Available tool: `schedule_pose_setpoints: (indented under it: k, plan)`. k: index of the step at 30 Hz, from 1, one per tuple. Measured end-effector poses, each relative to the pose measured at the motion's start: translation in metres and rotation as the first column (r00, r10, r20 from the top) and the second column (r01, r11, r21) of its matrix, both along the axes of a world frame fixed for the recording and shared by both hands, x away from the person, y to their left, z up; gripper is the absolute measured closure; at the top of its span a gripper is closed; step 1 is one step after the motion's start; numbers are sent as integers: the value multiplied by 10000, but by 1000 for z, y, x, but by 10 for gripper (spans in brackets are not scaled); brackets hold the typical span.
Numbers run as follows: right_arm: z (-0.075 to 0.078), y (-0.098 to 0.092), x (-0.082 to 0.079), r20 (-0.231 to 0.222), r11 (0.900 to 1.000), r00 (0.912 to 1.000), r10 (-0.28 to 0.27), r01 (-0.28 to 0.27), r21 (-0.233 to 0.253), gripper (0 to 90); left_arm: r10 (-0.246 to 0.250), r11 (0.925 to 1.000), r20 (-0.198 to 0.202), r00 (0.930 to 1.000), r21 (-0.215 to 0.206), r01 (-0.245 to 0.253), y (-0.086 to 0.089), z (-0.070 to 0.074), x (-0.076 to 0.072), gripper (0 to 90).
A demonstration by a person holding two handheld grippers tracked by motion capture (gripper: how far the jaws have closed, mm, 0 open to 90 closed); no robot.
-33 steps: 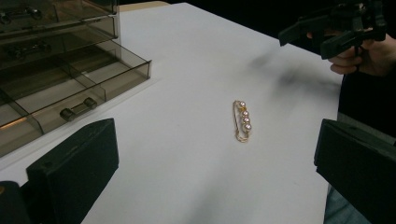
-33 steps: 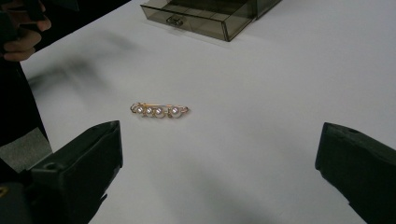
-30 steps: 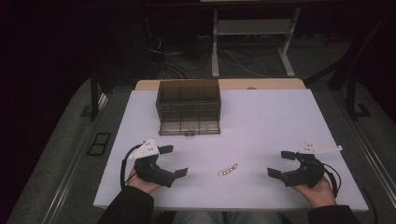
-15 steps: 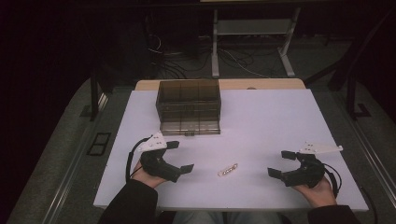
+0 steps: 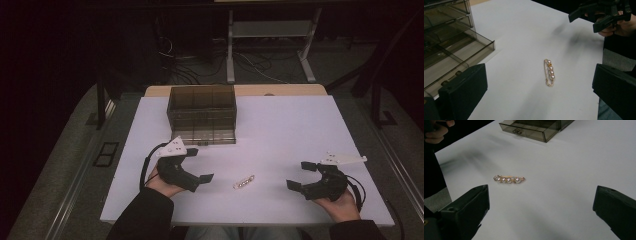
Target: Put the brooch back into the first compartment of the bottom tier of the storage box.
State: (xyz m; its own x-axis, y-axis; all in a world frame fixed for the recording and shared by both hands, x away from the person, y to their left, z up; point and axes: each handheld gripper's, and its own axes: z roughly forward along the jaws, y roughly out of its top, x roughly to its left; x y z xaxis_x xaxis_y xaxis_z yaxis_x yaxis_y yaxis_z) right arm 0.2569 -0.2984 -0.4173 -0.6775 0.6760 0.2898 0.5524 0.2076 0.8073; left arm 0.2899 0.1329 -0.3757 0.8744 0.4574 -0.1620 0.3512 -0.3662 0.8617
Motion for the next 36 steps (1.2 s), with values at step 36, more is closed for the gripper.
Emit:
schedule_pose_setpoints:
  k: [36]
  plan:
    - [0,1,0,-121,10000,9999,66,-67,-51,3,-915,9915,-572,9942,879,963,-62,-8,25,0]
